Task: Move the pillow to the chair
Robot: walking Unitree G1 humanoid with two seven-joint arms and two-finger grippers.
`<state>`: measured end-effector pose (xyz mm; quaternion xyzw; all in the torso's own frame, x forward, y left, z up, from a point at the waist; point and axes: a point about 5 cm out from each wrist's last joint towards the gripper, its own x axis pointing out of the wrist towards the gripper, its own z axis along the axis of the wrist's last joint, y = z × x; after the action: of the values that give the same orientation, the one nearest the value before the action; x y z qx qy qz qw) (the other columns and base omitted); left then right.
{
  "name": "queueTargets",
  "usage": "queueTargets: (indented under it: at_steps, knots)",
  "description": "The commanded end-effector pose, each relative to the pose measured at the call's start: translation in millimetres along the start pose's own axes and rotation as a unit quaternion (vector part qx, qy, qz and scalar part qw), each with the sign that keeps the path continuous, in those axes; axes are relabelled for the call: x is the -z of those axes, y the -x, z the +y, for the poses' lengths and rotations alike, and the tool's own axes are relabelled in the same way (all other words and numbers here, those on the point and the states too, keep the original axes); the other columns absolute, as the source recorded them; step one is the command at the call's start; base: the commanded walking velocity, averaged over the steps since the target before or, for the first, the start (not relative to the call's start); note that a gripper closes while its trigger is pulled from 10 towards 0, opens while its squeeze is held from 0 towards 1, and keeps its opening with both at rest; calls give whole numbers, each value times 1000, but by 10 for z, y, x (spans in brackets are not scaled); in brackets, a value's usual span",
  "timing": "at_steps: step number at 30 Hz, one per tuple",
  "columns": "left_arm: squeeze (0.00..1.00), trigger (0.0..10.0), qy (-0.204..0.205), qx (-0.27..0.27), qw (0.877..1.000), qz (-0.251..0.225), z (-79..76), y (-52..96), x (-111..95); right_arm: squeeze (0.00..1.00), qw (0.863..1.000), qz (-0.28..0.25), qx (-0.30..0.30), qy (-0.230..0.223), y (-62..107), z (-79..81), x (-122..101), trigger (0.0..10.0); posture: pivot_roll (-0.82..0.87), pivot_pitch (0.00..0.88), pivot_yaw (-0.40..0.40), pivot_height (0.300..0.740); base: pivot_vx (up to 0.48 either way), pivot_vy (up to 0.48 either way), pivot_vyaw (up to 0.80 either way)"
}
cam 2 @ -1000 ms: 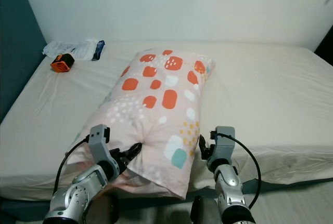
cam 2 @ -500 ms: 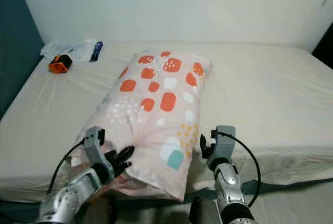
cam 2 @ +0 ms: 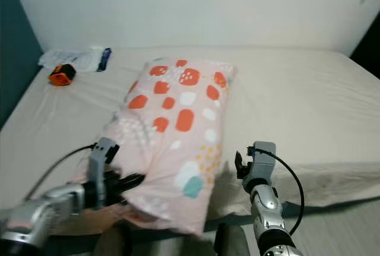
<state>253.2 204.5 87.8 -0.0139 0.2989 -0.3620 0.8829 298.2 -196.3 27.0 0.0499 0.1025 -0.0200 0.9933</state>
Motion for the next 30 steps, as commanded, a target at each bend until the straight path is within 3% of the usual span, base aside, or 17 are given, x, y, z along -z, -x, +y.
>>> queueTargets:
  at_steps: [1, 6, 10, 12, 13, 14, 15, 16, 17, 19, 21, 24, 26, 27, 28, 29, 30]
  knots:
    - [0, 0, -35, 8, 999, 36, -2, 28, 76, 0, 1000, 0, 9, -7, 13, -29, 20, 10000, 124, 6, -117, 561, 0, 0, 0]
    - [0, 0, -156, -142, 969, 128, 535, 462, -1, 0, 1000, -1, 14, -8, 10, -52, 15, 10000, 126, 4, -117, 561, 0, 0, 0]
    - [0, 0, -181, -192, 955, 133, 679, 592, -92, 0, 1000, -1, 15, -7, 8, -58, 12, 10000, 128, 5, -117, 561, 0, 0, 0]
    - [0, 0, -213, -250, 935, 134, 819, 712, -199, 0, 1000, -1, 16, -7, 6, -61, 8, 10000, 128, 5, -117, 561, 0, 0, 0]
    - [0, 0, -242, -309, 911, 126, 940, 811, -315, 0, 1000, -2, 16, -7, 2, -63, 3, 10000, 131, 6, -118, 561, 0, 0, 0]
    - [0, 0, -242, -309, 911, 126, 940, 811, -315, 0, 1000, -2, 16, -7, 2, -63, 3, 10000, 131, 6, -118, 561, 0, 0, 0]
    - [0, 0, -308, -411, 849, 125, 1111, 966, -490, 0, 1000, -3, 16, -8, -8, -57, -9, 10000, 127, 7, -118, 561, 0, 0, 0]
    - [0, 0, -308, -411, 849, 125, 1111, 966, -490, 0, 1000, -3, 16, -8, -8, -57, -9, 10000, 127, 7, -118, 561, 0, 0, 0]
    - [0, 0, -329, -434, 829, 127, 1147, 1003, -529, 0, 1000, -4, 16, -8, -11, -55, -13, 10000, 127, 7, -118, 561, 0, 0, 0]
    - [0, 0, -329, -434, 829, 127, 1147, 1003, -529, 0, 1000, -4, 16, -8, -11, -55, -13, 10000, 127, 7, -118, 561, 0, 0, 0]
    - [0, 0, -375, -470, 787, 133, 1187, 1025, -600, 0, 1000, -5, 16, -9, -17, -52, -21, 10000, 126, 7, -119, 561, 0, 0, 0]
    - [0, 0, -391, -479, 778, 115, 1178, 970, -663, 0, 1000, -6, 16, -9, -24, -52, -28, 10000, 126, 6, -120, 561, 0, 0, 0]
    - [0, 0, -351, -449, 821, 40, 1086, 691, -691, 0, 1000, -7, 15, -8, -42, -41, -49, 10000, 123, 6, -117, 561, 0, 0, 0]
    - [0, 0, -351, -449, 821, 40, 1086, 691, -691, 0, 1000, -7, 15, -8, -42, -41, -49, 10000, 123, 6, -117, 561, 0, 0, 0]
    - [0, 0, -314, -422, 850, 14, 1034, 552, -638, 0, 1000, -8, 13, -9, -51, -32, -58, 10000, 119, 6, -112, 561, 0, 0, 0]
    - [0, 0, -314, -422, 850, 14, 1034, 552, -638, 0, 1000, -8, 13, -9, -51, -32, -58, 10000, 119, 6, -112, 561, 0, 0, 0]
    - [0, 0, -289, -402, 869, 1, 996, 458, -581, 0, 1000, -9, 11, -9, -57, -26, -65, 10000, 118, 7, -111, 561, 0, 0, 0]
